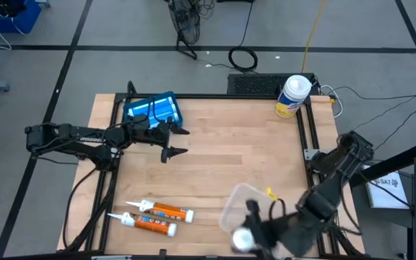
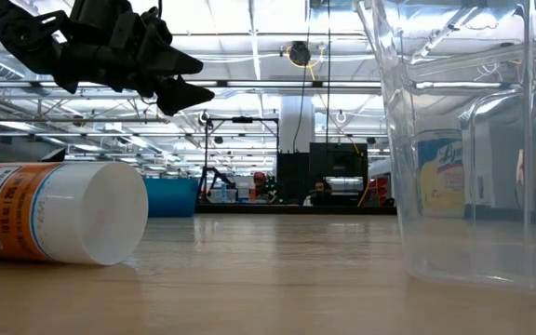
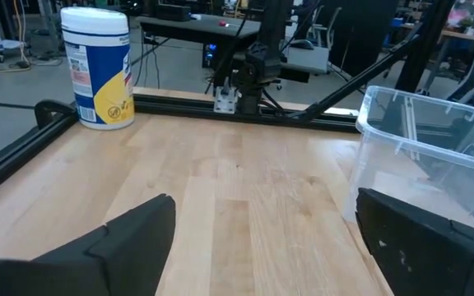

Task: Pick & place silicon tubes, Sealant and Lysol wipes
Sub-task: Put the top orange sealant into the transparent bin

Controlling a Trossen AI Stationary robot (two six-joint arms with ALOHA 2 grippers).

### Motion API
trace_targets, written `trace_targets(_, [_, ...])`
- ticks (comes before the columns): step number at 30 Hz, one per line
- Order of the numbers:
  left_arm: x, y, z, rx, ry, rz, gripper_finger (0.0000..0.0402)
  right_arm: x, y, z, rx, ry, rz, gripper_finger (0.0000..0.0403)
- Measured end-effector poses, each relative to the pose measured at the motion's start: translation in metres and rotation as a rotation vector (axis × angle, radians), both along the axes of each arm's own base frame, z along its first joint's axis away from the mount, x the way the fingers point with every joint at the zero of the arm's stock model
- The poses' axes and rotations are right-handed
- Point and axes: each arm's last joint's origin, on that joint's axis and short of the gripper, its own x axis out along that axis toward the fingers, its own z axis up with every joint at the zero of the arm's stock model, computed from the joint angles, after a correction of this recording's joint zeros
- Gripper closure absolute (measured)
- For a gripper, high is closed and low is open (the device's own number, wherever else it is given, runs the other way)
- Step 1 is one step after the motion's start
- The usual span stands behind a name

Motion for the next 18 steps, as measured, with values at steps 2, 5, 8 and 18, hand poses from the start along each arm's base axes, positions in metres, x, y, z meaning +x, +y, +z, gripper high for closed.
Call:
trace_targets(2, [0.000,0.000,0.000,0.000,0.000,0.000,0.0028,0.002,-0.012,-0.011,0.053,0.130,-0.126,0.0207])
trace_targets(5, [0.000,0.000,0.000,0.000,0.000,0.000,0.0025,0.000,-0.028,-0.021,0.135,0.284,-0.297,0.0207])
trace_targets(8, [0.000,0.000,0.000,0.000,0.000,0.000,0.0029,-0.004,-0.038,-0.035,0.130,0.434,-0.395,0.0207])
trace_targets(18, [0.000,0.000,0.000,0.000,0.001,0.000,0.0026,-0.006,-0.064,-0.053,0.086,0.679,-0.554,0.0207])
